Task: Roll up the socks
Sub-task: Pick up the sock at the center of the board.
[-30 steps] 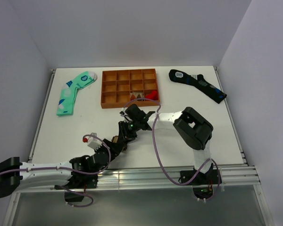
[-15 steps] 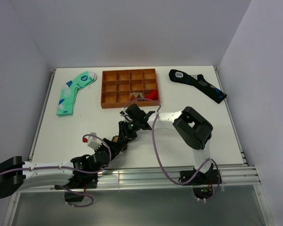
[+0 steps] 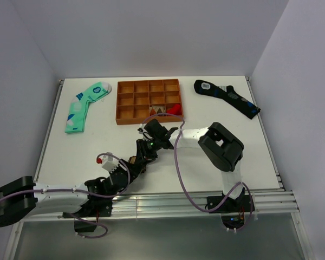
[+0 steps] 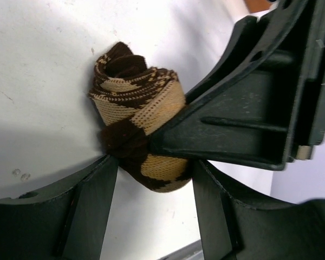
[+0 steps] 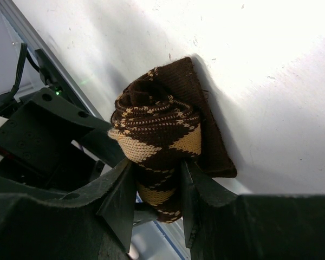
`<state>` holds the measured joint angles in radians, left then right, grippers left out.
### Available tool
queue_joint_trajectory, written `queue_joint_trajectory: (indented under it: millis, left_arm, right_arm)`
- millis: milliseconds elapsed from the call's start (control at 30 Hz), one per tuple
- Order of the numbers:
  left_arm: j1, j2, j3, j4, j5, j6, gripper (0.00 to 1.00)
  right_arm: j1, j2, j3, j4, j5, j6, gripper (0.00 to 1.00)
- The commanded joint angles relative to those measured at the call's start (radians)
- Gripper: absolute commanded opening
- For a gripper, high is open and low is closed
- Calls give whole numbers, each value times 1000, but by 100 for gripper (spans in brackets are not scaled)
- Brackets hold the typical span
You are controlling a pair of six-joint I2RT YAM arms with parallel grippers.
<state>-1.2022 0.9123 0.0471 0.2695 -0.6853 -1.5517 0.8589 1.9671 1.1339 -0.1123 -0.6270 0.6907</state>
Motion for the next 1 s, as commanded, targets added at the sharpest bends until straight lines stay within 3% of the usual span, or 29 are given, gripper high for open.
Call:
queue_joint_trajectory:
  millis: [0, 200, 567, 967]
  left_arm:
    - [30, 94, -78, 25, -19, 28, 63]
    - [36, 171, -104, 95, -34, -27, 63]
    - [53, 36, -76, -119, -103, -30, 63]
    - [98, -29, -131, -62, -96, 58, 66]
  right_arm:
    - [11, 105, -66, -165, 124, -43, 26]
    - [11, 99, -66, -159, 80, -46, 25]
    - [5, 111, -72, -116, -92, -51, 25]
    - [-18, 96, -95, -32, -227, 13, 25]
